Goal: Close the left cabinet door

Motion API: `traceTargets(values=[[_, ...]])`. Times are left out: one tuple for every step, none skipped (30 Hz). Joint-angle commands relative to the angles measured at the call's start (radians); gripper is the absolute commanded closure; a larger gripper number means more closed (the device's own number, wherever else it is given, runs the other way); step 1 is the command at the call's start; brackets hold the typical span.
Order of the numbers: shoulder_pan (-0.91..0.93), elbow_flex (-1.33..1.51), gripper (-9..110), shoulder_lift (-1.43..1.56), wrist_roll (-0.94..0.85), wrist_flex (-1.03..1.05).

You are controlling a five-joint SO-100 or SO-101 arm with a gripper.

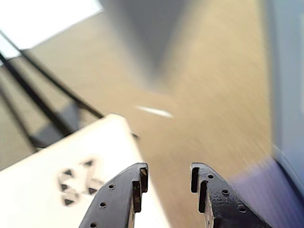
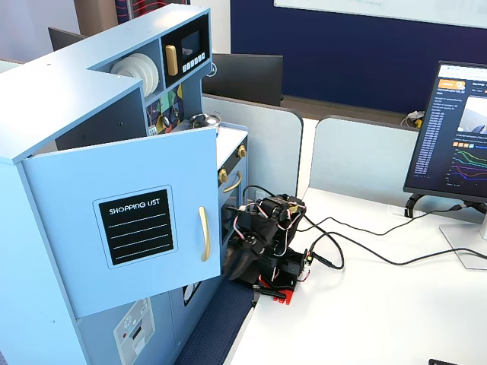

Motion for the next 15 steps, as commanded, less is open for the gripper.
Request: traceTargets(values=[[-0.117, -0.163, 102, -0.08, -0.061, -0.06], [-0.135, -0.186, 102, -0.097, -0.063, -0.06], [-0.155, -0.21, 102, -0.112, -0.071, -0.06], [-0.172, -0.232, 102, -0.127, -0.08, -0.064], [-0.189, -0.252, 102, -0.144, -0.087, -0.078], [-0.202, -0.272, 102, -0.164, -0.103, -0.098], [-0.212, -0.288, 102, -0.189, -0.121, -0.121], [-0.219, -0.31, 102, -0.216, -0.137, -0.144], [-0.225, -0.337, 102, -0.245, -0.15, -0.155], [-0.23, -0.37, 102, -0.276, -0.158, -0.16], [-0.232, -0.403, 102, -0.311, -0.169, -0.164], [-0.232, -0.442, 102, -0.347, -0.176, -0.172], [-0.233, -0.485, 102, -0.383, -0.189, -0.175], [-0.233, -0.525, 102, -0.417, -0.199, -0.175], [-0.229, -0.568, 102, -0.453, -0.206, -0.178]])
